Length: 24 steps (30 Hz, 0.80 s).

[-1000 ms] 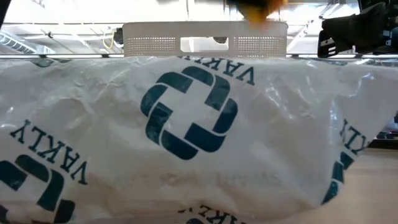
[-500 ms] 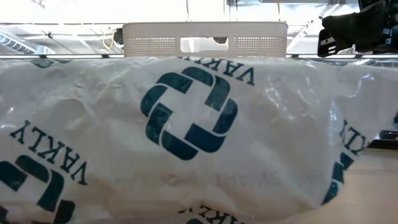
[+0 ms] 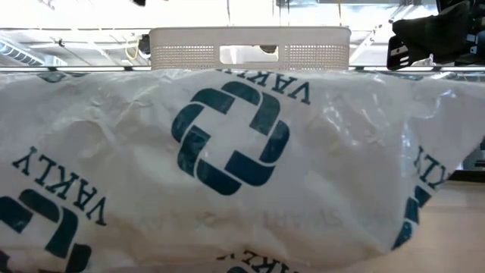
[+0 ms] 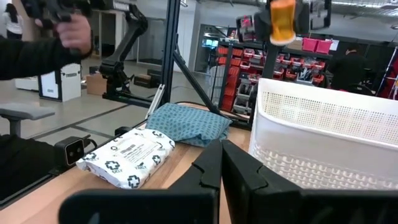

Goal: Pick & place medical supplies in basket/bin
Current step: Put the orange medicine bottle into the bin

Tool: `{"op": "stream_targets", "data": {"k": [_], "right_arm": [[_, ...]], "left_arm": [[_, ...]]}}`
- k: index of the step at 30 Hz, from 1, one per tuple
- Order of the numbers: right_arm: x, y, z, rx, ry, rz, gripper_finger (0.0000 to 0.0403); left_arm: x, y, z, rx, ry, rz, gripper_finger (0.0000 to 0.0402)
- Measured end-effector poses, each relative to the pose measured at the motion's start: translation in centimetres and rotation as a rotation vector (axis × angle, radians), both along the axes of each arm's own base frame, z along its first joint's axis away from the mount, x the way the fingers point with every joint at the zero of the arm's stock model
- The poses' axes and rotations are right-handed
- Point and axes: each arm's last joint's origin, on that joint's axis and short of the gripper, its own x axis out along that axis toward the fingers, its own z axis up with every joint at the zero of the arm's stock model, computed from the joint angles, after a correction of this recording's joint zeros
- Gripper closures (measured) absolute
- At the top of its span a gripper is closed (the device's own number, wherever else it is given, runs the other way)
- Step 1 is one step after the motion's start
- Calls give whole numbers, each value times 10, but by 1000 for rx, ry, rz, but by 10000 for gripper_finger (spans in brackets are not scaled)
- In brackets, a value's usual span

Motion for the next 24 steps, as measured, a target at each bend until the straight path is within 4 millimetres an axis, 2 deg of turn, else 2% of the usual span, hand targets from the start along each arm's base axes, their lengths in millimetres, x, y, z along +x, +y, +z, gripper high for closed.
{"op": "stream_targets", "data": {"k": [7, 14, 19, 24], "right_arm": [[0, 0, 0, 0, 1, 0, 403], [0, 0, 0, 8, 3, 1, 403], [0, 0, 0, 9, 3, 1, 403], [0, 0, 0, 7, 3, 0, 403]], "left_arm": [[-32, 12, -49, -128, -187, 140, 238], [-48, 15, -84, -275, -286, 183, 235], [-53, 16, -99, -305, -353, 196, 238], [-53, 19, -97, -343, -375, 265, 242]]}}
